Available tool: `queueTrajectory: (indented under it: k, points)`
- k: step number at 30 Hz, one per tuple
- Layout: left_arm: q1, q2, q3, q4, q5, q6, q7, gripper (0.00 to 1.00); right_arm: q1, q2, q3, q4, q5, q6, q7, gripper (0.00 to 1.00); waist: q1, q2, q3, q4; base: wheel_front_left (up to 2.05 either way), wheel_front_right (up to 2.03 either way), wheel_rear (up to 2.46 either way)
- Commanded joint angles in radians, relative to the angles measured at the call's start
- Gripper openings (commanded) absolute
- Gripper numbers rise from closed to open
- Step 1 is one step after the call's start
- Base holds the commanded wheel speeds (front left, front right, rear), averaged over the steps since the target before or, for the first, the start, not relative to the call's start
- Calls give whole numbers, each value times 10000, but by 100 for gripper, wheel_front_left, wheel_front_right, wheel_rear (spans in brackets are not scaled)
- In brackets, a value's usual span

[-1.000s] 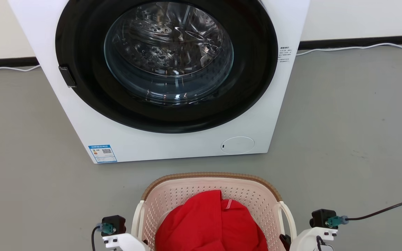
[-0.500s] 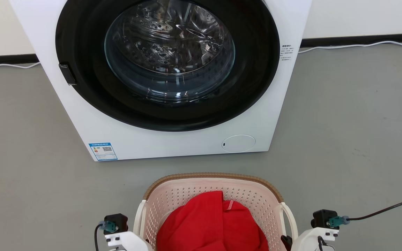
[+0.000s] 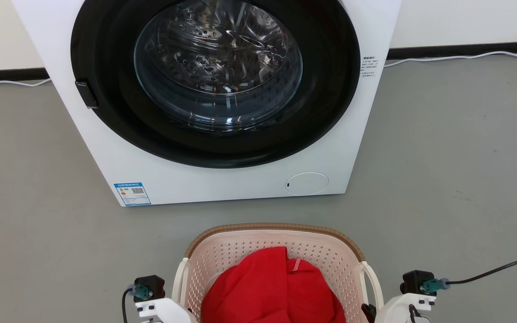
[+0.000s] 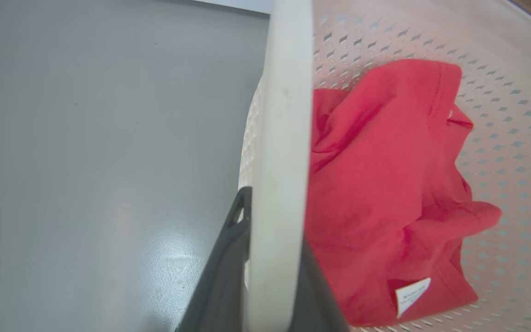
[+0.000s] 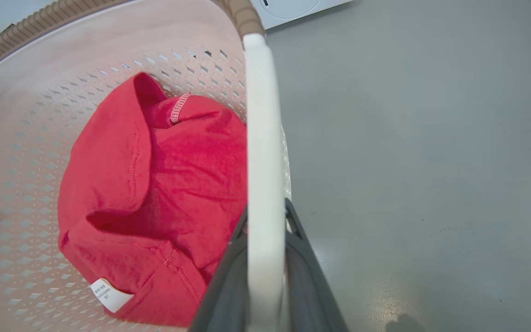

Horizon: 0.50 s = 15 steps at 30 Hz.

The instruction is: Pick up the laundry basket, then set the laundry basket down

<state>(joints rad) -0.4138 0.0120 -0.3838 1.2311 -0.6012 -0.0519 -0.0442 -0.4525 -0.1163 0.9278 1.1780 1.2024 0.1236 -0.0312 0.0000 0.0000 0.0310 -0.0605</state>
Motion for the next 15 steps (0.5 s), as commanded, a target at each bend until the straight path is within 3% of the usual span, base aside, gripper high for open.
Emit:
queueTrajectory:
  k: [1, 15]
  points:
    - [-99, 383, 243, -191, -113, 72, -135, 0, -158, -237, 107, -5, 77, 71, -102, 0, 0, 0, 2, -6, 0, 0, 0]
    - [-172, 383, 51, -166, -314, 110, -230, 0, -268, -263, 276, -40, 177, 71, -266, 0, 0, 0, 123, -70, 0, 0, 0]
